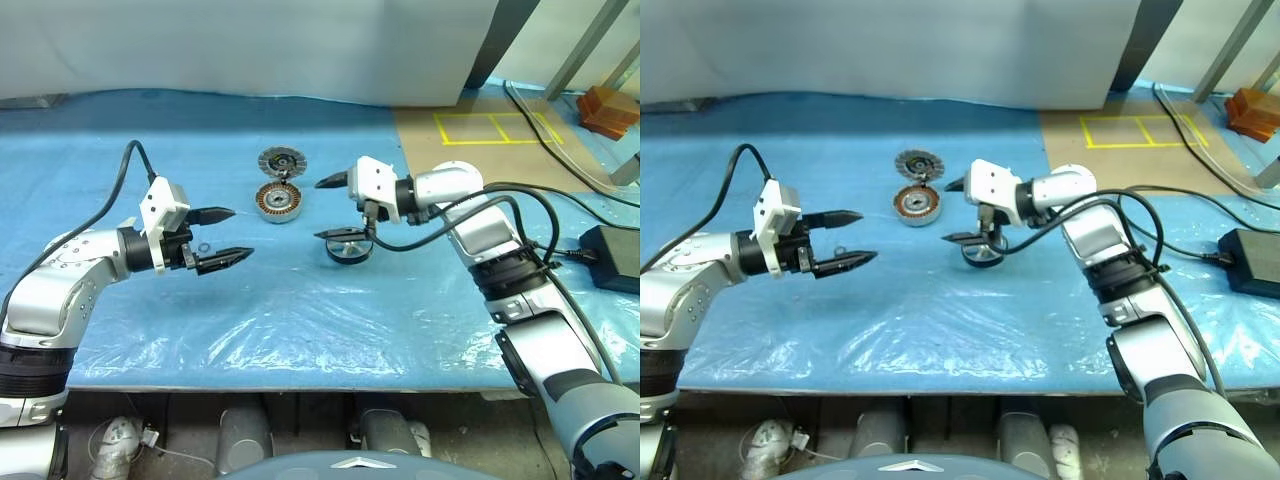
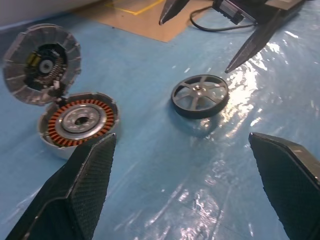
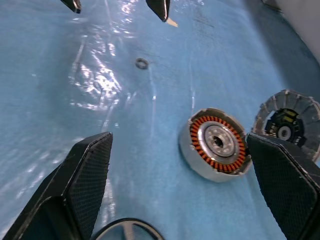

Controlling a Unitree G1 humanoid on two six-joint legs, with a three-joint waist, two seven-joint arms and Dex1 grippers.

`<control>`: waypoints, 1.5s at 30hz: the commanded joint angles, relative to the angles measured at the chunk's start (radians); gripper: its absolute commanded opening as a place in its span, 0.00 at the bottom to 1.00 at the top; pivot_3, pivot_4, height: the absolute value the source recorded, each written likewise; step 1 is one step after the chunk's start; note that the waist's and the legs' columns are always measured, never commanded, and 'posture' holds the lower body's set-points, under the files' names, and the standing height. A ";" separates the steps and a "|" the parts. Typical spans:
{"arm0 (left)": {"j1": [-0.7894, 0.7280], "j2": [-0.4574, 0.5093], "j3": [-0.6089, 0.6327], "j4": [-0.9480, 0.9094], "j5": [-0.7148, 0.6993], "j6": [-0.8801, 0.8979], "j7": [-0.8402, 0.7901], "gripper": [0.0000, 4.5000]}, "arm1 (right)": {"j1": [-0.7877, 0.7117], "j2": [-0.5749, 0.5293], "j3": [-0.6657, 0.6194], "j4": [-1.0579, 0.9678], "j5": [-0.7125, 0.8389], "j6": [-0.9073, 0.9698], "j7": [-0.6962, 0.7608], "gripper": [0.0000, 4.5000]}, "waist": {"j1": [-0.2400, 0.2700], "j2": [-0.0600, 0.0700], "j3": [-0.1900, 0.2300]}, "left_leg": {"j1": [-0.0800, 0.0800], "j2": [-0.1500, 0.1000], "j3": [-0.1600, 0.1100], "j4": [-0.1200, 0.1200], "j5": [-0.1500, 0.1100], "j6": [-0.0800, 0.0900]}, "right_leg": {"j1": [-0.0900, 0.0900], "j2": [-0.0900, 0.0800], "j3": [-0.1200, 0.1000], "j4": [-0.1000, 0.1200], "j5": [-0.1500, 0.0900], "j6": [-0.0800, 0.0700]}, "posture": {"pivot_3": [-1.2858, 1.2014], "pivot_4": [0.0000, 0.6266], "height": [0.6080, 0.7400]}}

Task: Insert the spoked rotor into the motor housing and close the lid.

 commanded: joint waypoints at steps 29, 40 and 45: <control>0.048 -0.064 0.058 -0.013 0.026 -0.096 0.107 0.99 | -0.173 0.196 0.001 0.331 -0.078 -0.075 -0.066 0.99 | 0.001 0.000 0.000 | -0.002 0.001 0.000 0.002 0.000 0.001 | -0.003 0.000 -0.001 0.007 -0.002 -0.004 | 0.52 0.24 1.00; 0.155 -0.101 0.122 -0.118 -0.016 -0.066 0.201 0.99 | -0.398 0.392 0.008 0.856 -0.216 -0.153 -0.296 0.99 | 0.000 0.000 0.000 | -0.003 0.003 0.000 0.002 0.000 0.000 | -0.005 0.000 -0.002 0.008 -0.003 -0.007 | 0.52 0.24 1.00; 0.204 -0.126 0.131 -0.177 -0.020 -0.065 0.251 0.99 | -0.441 0.440 0.010 0.936 -0.263 -0.155 -0.348 0.99 | 0.000 0.001 0.001 | -0.004 0.003 0.000 0.002 0.000 0.001 | -0.005 0.000 -0.003 0.008 -0.004 -0.007 | 0.52 0.24 1.00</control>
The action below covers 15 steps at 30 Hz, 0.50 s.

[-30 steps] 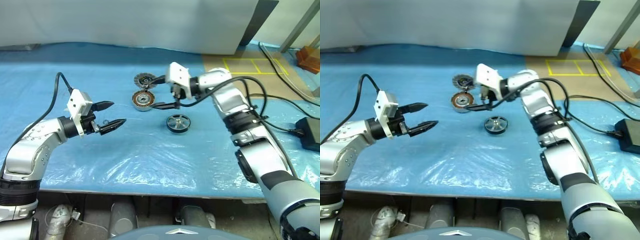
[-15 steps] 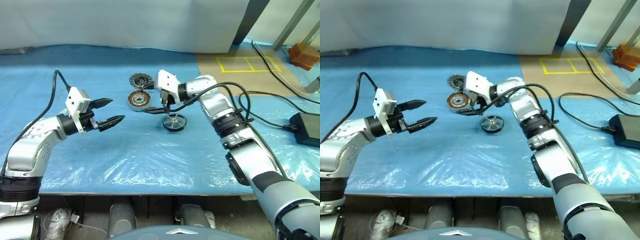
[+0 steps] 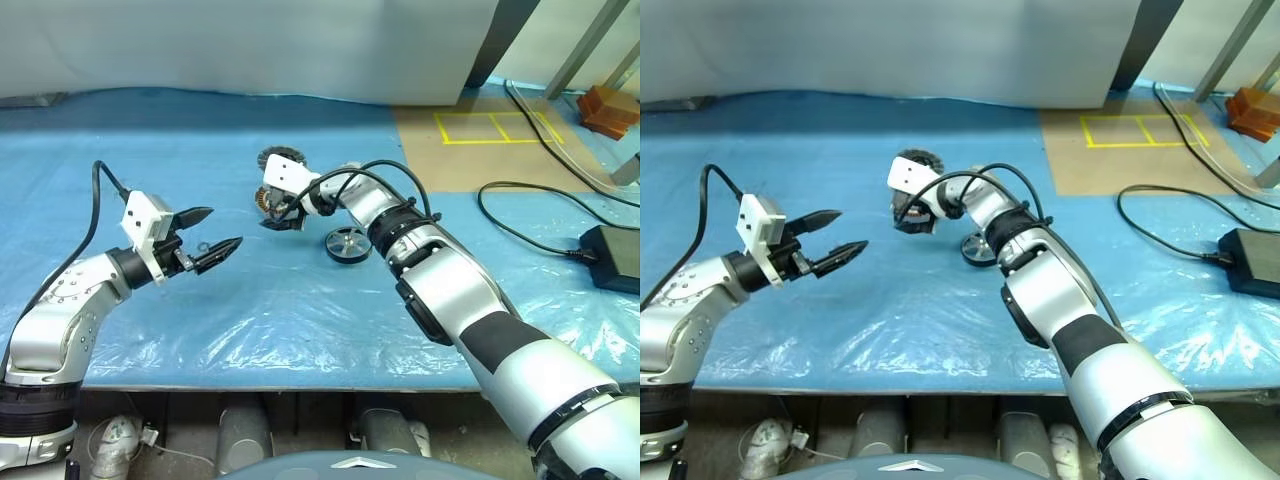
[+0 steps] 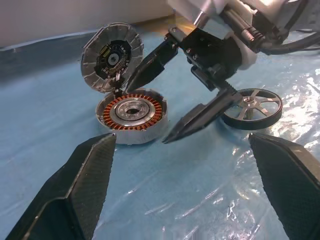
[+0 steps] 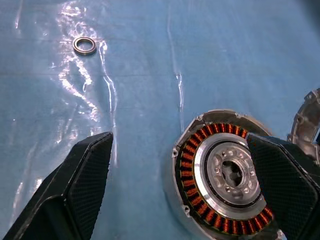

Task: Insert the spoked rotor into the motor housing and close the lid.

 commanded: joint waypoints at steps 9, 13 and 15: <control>0.071 0.000 0.053 -0.147 0.025 -0.017 0.083 0.99 | -0.078 0.057 -0.002 0.061 -0.104 -0.004 -0.119 0.99 | -0.001 0.001 0.001 | 0.000 0.000 0.000 0.000 0.000 0.000 | -0.001 0.000 0.000 0.001 0.000 -0.001 | 0.52 0.24 1.00; 0.092 -0.002 0.049 -0.169 0.030 -0.015 0.094 0.99 | -0.080 0.082 -0.061 0.075 -0.072 0.073 -0.140 0.99 | -0.001 0.001 0.001 | -0.001 0.000 0.000 0.000 0.000 0.000 | -0.003 0.000 0.001 0.003 -0.001 -0.001 | 0.52 0.24 1.00; 0.099 -0.009 0.051 -0.174 0.029 -0.013 0.104 0.99 | -0.079 0.092 -0.092 0.080 -0.060 0.114 -0.173 0.99 | -0.001 0.001 0.001 | -0.001 0.000 0.001 0.000 0.000 0.000 | -0.004 0.000 0.001 0.003 -0.001 -0.001 | 0.52 0.24 1.00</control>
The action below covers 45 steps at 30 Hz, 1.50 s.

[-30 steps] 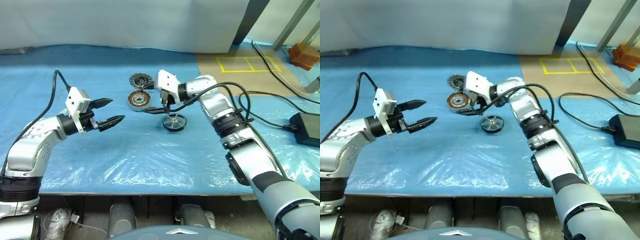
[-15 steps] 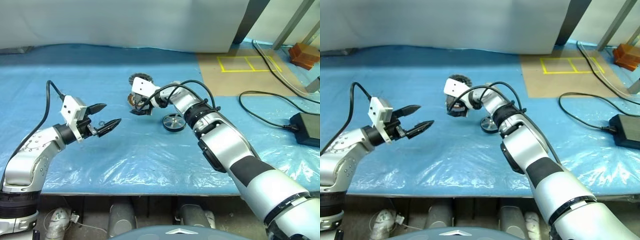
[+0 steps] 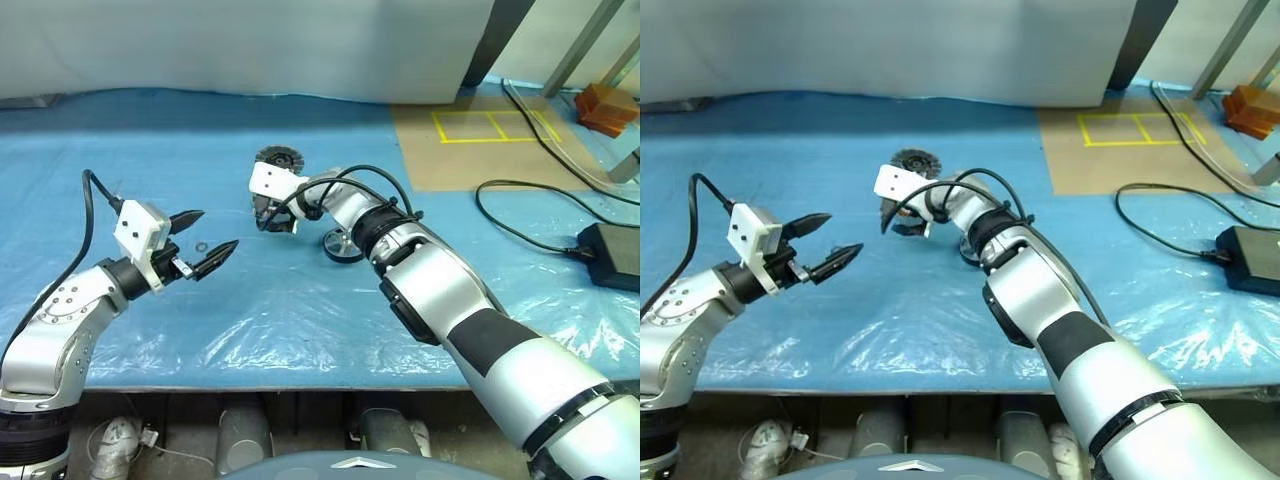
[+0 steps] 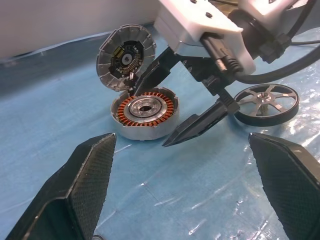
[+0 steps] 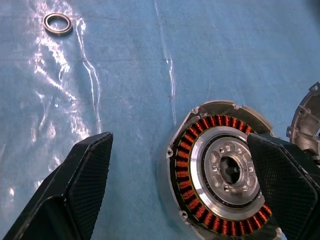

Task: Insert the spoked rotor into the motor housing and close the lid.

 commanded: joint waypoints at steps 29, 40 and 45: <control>-0.006 -0.071 0.019 -0.070 -0.054 0.020 0.100 1.00 | 0.022 0.020 -0.047 -0.008 -0.027 0.224 0.137 0.00 | 0.001 0.000 0.000 | 0.000 0.000 0.000 0.001 0.000 0.000 | -0.001 0.000 0.000 0.003 0.000 0.000 | 0.52 0.24 1.00; -0.015 -0.077 0.011 -0.044 -0.046 0.016 0.091 1.00 | 0.026 -0.058 -0.027 -0.209 0.034 0.328 0.529 0.00 | 0.001 0.000 0.000 | -0.001 0.000 0.000 0.000 0.000 0.000 | -0.002 0.000 0.000 0.002 0.000 -0.001 | 0.52 0.24 1.00; -0.046 -0.069 0.004 -0.021 -0.046 0.017 0.078 1.00 | 0.176 -0.155 0.043 -0.598 0.061 0.543 0.701 0.00 | 0.008 0.000 0.000 | -0.002 0.000 0.000 0.001 0.000 0.000 | -0.002 0.000 0.000 0.002 0.000 0.000 | 0.52 0.24 1.00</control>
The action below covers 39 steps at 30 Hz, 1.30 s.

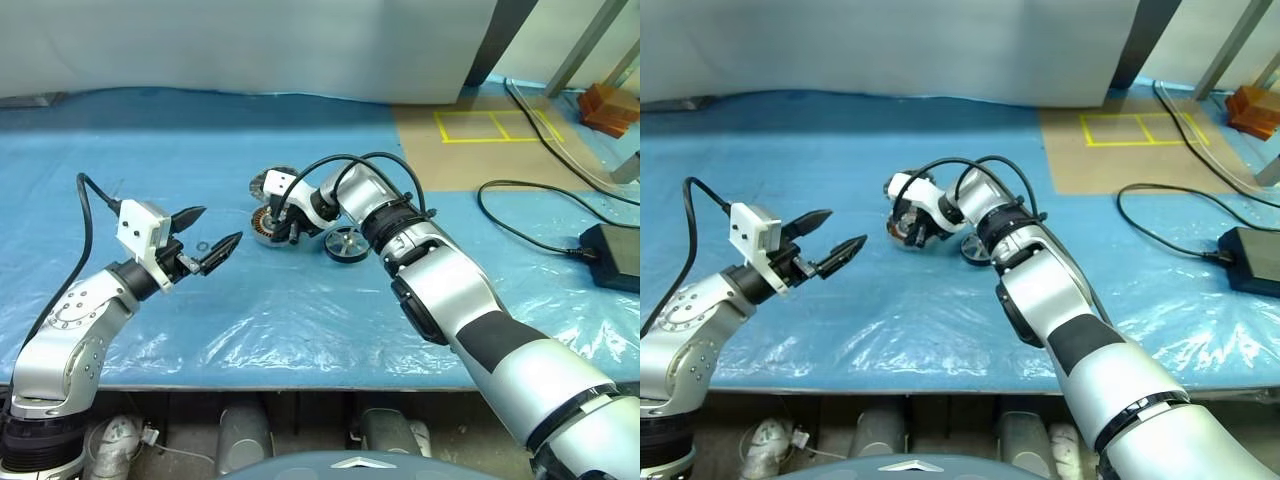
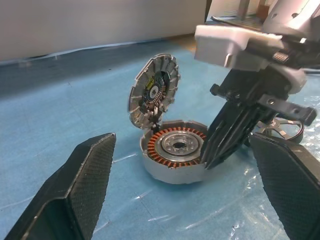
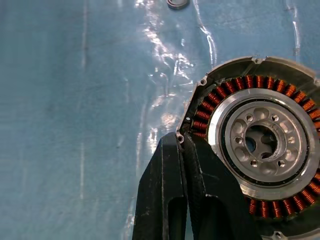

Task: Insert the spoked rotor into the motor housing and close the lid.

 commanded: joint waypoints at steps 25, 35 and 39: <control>-0.056 0.036 -0.017 0.018 -0.002 0.029 -0.062 1.00 | 0.292 -0.094 0.301 -0.619 0.156 0.446 -0.069 0.17 | -0.004 0.000 0.000 | 0.010 -0.002 0.000 -0.001 0.000 -0.001 | 0.007 0.000 0.003 0.001 0.000 0.001 | 0.52 0.24 1.00; -0.075 0.041 -0.026 0.038 0.003 0.025 -0.081 1.00 | 0.267 -0.213 0.228 -0.793 0.330 0.529 0.019 0.52 | 0.010 0.000 0.000 | 0.011 -0.002 0.000 0.000 0.000 0.000 | 0.009 -0.001 0.003 0.000 0.000 0.000 | 0.52 0.24 1.00; -0.077 0.040 -0.029 0.040 0.002 0.026 -0.084 1.00 | 0.285 -0.305 0.150 -0.872 0.433 0.561 0.058 0.52 | 0.018 0.000 0.000 | 0.010 -0.002 0.000 -0.001 0.000 -0.001 | 0.008 0.000 0.003 0.000 0.001 0.002 | 0.52 0.24 1.00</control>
